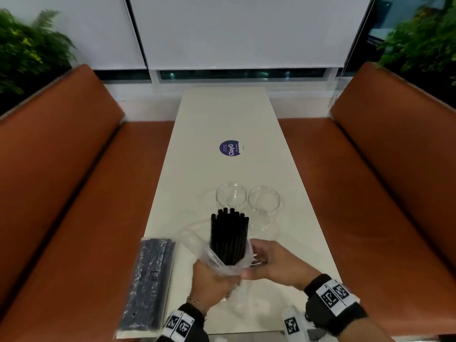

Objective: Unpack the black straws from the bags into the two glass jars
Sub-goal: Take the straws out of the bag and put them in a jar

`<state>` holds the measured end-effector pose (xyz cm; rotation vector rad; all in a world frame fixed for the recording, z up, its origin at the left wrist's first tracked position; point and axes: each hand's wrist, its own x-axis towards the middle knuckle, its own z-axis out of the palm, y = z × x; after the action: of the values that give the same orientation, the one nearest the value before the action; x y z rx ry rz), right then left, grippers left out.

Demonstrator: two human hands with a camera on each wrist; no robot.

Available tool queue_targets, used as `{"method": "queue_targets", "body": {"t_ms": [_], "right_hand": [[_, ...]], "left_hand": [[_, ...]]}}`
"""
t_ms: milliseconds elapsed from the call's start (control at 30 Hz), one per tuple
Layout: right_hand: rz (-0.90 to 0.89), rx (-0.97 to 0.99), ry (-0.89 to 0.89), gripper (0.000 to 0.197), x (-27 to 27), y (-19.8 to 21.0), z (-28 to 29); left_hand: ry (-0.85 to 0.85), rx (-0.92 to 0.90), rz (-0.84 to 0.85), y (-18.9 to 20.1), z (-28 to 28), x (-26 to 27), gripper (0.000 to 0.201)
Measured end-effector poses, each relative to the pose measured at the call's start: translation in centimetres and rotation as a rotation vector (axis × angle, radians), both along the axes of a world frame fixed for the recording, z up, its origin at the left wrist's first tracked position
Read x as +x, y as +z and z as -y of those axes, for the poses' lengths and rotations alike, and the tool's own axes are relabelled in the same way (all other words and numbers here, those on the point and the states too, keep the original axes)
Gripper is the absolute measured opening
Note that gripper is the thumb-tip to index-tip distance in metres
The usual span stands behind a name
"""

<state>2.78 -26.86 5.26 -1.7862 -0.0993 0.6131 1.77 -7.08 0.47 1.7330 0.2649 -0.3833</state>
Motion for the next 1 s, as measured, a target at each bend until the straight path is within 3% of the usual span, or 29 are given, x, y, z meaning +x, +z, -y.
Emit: {"method": "queue_targets", "body": {"t_ms": [133, 200, 300, 467, 667, 833, 1000], "right_hand": [[0.143, -0.263, 0.048, 0.103, 3.2, 4.3, 0.0], [0.335, -0.458, 0.001, 0.105, 5.4, 5.3, -0.8], [0.559, -0.754, -0.048, 0.105, 9.6, 3.8, -2.4], [0.463, -0.988, 0.039, 0.125, 14.8, 0.6, -4.3], [0.469, -0.957, 0.061, 0.129, 15.3, 0.4, -5.4], [0.477, -0.892, 0.097, 0.136, 13.2, 0.9, -6.2], [0.497, -0.692, -0.012, 0.152, 12.0, 2.1, -6.2]], "left_hand": [[0.152, -0.013, -0.008, 4.6, -4.4, 0.3, 0.02], [0.192, 0.029, 0.052, 7.1, -6.6, 0.4, 0.021], [0.133, 0.189, 0.168, 9.7, -9.4, 0.7, 0.04], [0.051, 0.492, 0.213, 10.8, -12.5, 2.2, 0.024], [-0.083, 0.682, 0.206, 11.7, -13.8, 6.4, 0.029], [-0.365, 0.947, 0.159, 13.1, -13.2, 10.5, 0.036], [-0.586, 1.214, 0.143, 14.7, -10.8, 13.6, 0.045]]}}
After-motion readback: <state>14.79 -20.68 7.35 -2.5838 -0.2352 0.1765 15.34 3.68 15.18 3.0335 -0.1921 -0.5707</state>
